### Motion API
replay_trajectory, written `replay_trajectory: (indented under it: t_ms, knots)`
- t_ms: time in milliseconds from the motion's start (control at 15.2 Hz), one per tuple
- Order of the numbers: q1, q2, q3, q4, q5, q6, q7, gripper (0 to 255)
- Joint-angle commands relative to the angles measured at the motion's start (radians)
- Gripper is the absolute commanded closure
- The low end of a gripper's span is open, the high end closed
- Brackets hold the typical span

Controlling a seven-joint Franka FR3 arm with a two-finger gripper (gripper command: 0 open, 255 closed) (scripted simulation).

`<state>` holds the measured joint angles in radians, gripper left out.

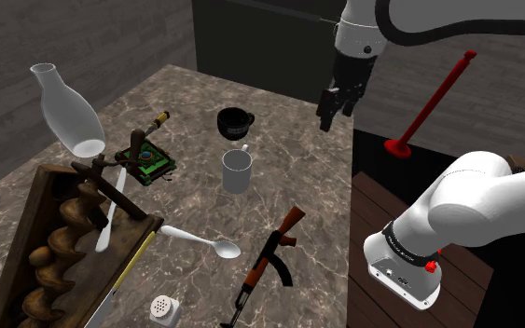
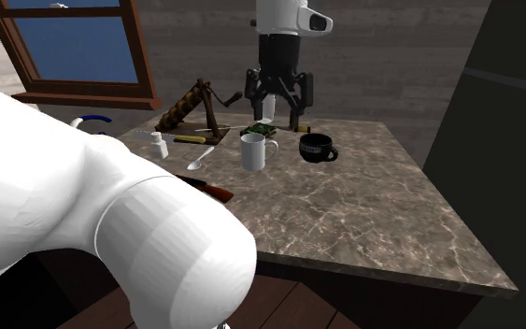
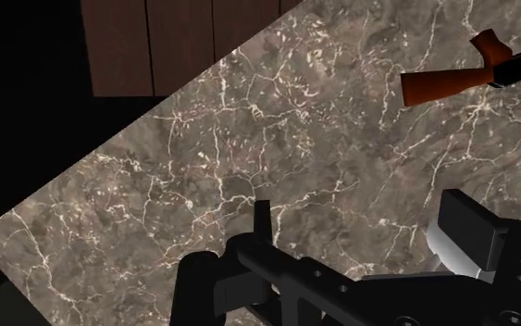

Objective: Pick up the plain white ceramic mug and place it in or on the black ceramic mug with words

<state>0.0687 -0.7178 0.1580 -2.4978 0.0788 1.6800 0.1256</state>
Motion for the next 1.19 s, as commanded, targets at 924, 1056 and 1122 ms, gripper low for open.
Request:
replay_trajectory:
  t_ms: [924,1056,1122]
  knots:
    - [0.014,0.444,0.327,0.124,0.019,0.452,0.43,0]
    - [0.006,0.52,0.365,0.165,-0.023,0.495,0.5,0]
    - [0.003,0.559,0.382,0.188,-0.049,0.514,0.538,0]
